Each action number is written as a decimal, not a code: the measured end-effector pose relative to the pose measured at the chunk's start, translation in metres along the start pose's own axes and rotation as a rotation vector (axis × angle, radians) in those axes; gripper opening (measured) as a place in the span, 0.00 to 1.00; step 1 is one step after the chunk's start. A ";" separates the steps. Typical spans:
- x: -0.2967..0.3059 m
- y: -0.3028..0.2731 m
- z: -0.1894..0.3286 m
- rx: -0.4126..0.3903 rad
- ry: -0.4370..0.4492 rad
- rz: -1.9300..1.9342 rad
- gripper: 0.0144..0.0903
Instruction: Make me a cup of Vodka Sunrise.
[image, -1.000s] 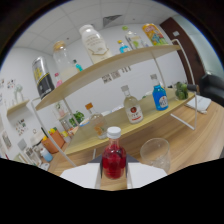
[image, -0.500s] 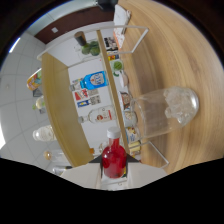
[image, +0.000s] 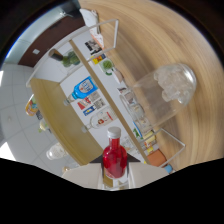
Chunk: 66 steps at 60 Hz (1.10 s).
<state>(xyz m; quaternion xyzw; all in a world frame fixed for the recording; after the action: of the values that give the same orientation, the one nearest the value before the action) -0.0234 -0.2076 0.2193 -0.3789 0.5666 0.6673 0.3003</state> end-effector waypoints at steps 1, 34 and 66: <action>-0.001 0.001 0.001 0.005 0.006 -0.037 0.26; 0.072 0.081 0.025 -0.066 0.234 -1.894 0.26; 0.261 0.044 0.026 -0.394 0.621 -2.031 0.26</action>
<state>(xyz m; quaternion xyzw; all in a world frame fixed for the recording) -0.2030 -0.1974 0.0240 -0.8659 -0.0783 0.0604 0.4904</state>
